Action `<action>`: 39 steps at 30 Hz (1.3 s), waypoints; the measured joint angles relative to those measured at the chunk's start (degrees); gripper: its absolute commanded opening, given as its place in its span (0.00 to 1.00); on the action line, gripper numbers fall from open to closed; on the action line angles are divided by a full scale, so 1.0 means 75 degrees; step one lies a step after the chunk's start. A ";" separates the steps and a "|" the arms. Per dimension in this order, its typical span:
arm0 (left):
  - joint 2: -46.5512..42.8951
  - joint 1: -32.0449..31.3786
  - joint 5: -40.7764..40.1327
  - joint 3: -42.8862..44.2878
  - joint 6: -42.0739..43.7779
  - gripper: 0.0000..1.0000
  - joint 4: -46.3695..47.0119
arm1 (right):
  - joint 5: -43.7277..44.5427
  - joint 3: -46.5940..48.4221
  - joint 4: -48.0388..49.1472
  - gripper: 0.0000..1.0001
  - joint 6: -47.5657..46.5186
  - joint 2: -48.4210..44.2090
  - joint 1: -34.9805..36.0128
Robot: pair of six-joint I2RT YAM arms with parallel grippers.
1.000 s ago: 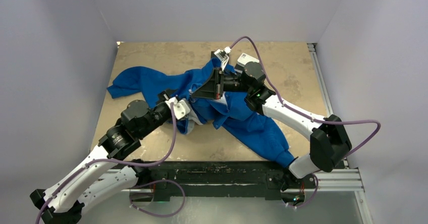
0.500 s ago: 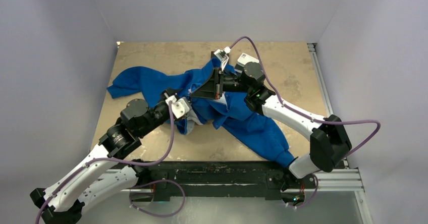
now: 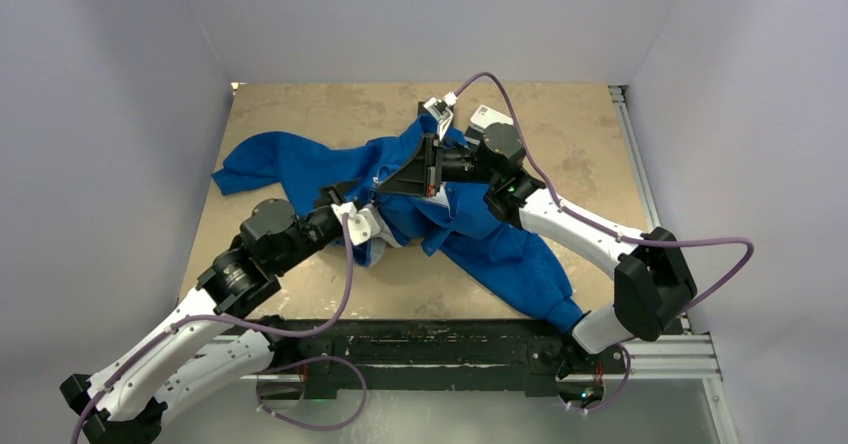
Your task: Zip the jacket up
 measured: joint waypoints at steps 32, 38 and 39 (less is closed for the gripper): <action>-0.0099 0.0195 0.0979 0.0953 -0.0895 0.39 -0.0589 | 0.0006 0.0000 -0.0029 0.00 -0.0009 0.0000 0.0050; -0.0146 0.0195 0.0769 0.0790 -0.0548 0.39 -0.0758 | 0.0006 0.0000 -0.0041 0.00 -0.0035 0.0000 0.0052; -0.0149 0.0195 0.0708 0.0746 -0.0472 0.39 -0.0758 | 0.0006 0.0000 -0.0044 0.00 -0.0038 0.0000 0.0052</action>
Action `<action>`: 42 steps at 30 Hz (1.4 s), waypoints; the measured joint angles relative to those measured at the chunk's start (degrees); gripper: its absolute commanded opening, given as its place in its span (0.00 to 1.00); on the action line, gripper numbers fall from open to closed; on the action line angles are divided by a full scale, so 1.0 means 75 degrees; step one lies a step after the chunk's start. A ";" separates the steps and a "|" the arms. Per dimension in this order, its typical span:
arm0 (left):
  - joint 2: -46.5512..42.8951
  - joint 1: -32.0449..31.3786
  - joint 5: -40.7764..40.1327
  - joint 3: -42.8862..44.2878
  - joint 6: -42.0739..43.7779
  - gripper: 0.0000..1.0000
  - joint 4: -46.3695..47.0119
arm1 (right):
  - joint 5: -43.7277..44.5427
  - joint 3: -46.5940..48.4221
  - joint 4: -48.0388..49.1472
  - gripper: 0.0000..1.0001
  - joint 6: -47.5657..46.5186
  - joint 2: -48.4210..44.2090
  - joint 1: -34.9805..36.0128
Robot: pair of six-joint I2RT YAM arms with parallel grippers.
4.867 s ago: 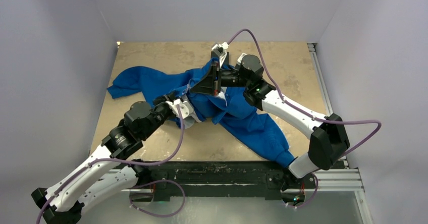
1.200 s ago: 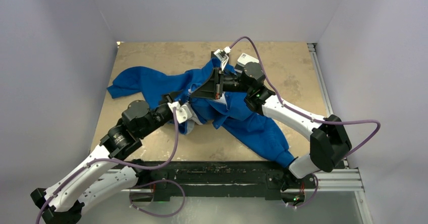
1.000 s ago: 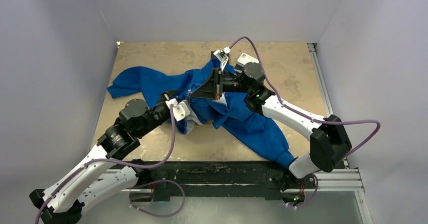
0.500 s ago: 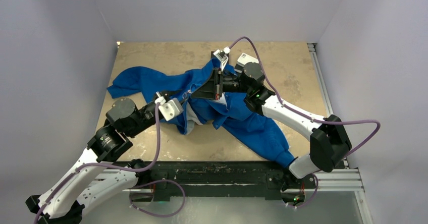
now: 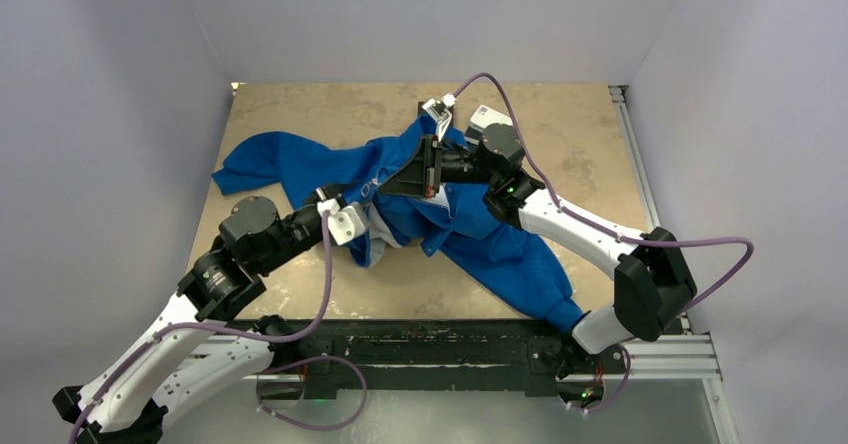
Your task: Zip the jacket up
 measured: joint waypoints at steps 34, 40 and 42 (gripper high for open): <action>0.0475 0.0000 -0.1466 -0.0160 0.0659 0.72 0.0833 | -0.0012 0.0000 -0.0044 0.00 -0.0026 0.0000 0.0035; 0.0297 0.0041 -0.0740 0.0423 0.0070 0.89 0.0137 | -0.0050 0.0000 -0.0067 0.00 -0.0026 0.0000 0.0035; 0.0230 0.0038 -0.0361 0.0527 -0.0268 0.89 -0.0111 | -0.0050 0.0003 -0.0070 0.00 -0.0026 0.0000 0.0035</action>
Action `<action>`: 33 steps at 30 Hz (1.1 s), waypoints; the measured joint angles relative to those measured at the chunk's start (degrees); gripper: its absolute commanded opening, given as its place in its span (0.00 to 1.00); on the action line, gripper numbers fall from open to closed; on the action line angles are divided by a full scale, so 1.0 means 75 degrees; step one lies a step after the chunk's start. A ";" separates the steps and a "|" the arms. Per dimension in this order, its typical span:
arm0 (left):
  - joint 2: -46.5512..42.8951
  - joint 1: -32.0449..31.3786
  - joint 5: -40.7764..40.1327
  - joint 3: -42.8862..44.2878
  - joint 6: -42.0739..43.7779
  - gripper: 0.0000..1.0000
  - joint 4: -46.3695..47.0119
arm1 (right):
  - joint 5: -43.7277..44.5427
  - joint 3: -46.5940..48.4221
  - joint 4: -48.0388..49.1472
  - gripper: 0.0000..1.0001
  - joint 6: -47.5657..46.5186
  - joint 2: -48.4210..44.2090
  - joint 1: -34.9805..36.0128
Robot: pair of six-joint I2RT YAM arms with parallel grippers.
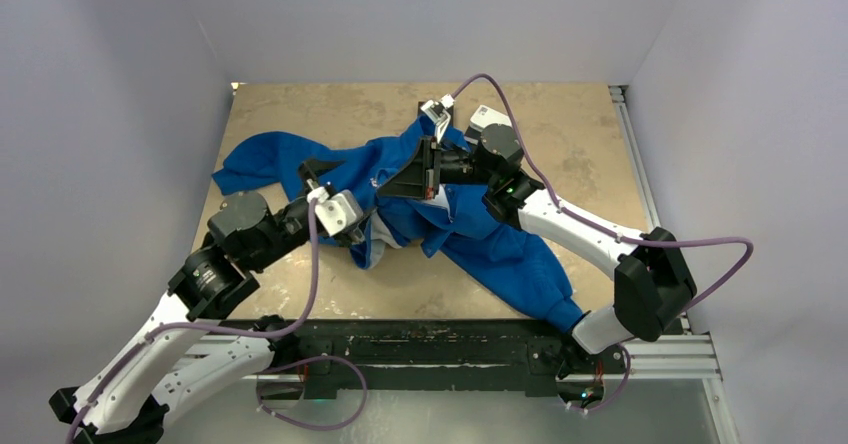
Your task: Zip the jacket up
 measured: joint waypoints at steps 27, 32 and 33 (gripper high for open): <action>0.0423 0.0000 -0.0169 -0.0574 -0.0653 0.36 0.0181 | 0.0052 0.0175 -0.0192 0.00 -0.0154 0.0000 0.0000; 0.0460 0.0000 -0.0236 -0.0574 -0.0644 0.34 0.0236 | 0.0090 0.0181 -0.0294 0.00 -0.0210 0.0000 0.0000; 0.0475 0.0000 -0.0239 -0.0574 -0.0641 0.31 0.0248 | 0.0119 0.0189 -0.0323 0.00 -0.0219 0.0000 0.0000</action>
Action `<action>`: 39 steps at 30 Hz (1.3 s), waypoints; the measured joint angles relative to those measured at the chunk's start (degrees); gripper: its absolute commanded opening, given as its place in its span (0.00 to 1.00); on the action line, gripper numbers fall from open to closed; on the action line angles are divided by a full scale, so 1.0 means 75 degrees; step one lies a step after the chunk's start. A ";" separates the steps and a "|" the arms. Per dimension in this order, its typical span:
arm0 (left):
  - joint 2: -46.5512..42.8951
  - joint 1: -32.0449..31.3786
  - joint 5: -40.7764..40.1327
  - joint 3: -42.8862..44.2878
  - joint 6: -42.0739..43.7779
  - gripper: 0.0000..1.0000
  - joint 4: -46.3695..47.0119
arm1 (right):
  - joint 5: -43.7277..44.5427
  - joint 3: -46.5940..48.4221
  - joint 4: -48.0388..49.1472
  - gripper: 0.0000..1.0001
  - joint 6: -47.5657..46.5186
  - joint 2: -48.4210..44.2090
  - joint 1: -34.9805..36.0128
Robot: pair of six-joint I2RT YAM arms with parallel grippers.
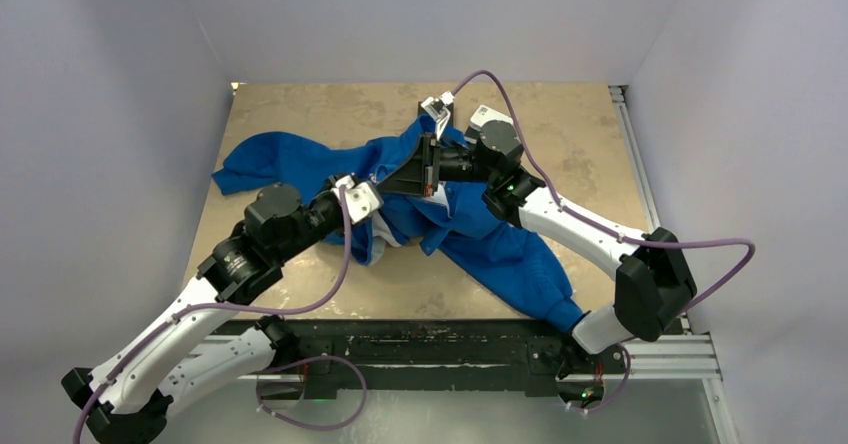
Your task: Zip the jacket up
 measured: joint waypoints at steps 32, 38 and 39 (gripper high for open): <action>-0.1690 0.0038 0.2355 -0.1352 0.3754 0.00 -0.0507 | -0.0533 -0.0895 -0.0475 0.16 -0.0178 -0.0326 0.0251; -0.1705 0.0035 0.2669 -0.1492 0.3899 0.00 -0.0682 | -0.0560 -0.1137 -0.0787 0.27 -0.0437 -0.0501 0.0242; -0.1690 0.0032 0.2699 -0.1495 0.3899 0.00 -0.0720 | -0.0557 -0.1137 -0.0938 0.26 -0.0539 -0.0519 0.0230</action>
